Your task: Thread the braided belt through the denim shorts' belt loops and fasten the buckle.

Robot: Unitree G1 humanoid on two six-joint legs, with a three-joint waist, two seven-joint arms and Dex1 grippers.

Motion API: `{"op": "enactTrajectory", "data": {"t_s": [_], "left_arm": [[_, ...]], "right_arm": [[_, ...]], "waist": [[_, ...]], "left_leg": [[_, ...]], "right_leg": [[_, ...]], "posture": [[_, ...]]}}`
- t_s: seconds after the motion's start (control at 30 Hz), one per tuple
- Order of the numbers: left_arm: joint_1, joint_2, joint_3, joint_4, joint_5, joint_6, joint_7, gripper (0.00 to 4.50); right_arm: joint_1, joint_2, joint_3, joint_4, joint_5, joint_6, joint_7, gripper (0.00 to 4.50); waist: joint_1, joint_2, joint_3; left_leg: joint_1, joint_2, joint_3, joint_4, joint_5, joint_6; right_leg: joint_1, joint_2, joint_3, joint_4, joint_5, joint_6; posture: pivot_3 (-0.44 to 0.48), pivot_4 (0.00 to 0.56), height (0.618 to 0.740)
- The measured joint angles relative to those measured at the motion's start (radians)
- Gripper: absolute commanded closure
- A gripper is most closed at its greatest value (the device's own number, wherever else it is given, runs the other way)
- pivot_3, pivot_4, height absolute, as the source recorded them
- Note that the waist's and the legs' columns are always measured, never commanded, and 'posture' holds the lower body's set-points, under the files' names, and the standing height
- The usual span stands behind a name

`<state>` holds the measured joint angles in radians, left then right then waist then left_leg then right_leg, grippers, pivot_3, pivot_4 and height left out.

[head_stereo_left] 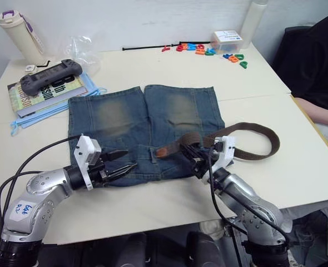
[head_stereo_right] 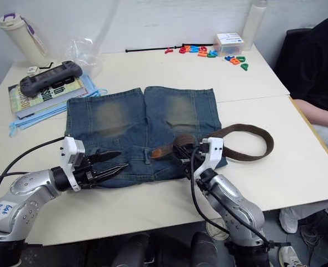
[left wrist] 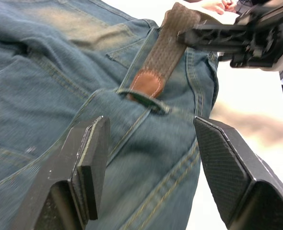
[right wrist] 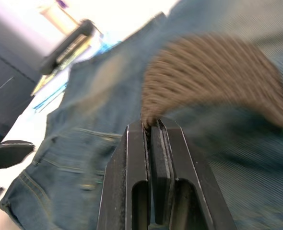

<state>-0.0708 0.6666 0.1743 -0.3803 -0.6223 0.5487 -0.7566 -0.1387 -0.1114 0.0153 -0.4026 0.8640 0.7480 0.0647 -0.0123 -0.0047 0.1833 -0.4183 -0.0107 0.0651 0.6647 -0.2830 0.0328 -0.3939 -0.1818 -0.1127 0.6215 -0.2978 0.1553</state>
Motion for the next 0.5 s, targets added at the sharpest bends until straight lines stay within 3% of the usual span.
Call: {"op": "enactTrajectory", "data": {"t_s": [0.5], "left_arm": [[0.008,-0.003,-0.004,0.0,0.004,0.0,0.0,1.4]], "right_arm": [[-0.054,0.02,-0.074,0.048,0.145,0.123,0.034,4.5]], "waist": [[-0.015,0.0,0.0]], "left_leg": [[0.0,0.001,0.0,-0.001,0.0,-0.001]], "right_leg": [[0.0,0.001,0.0,0.0,0.0,-0.001]], "posture": [[0.0,0.15,0.703]]}}
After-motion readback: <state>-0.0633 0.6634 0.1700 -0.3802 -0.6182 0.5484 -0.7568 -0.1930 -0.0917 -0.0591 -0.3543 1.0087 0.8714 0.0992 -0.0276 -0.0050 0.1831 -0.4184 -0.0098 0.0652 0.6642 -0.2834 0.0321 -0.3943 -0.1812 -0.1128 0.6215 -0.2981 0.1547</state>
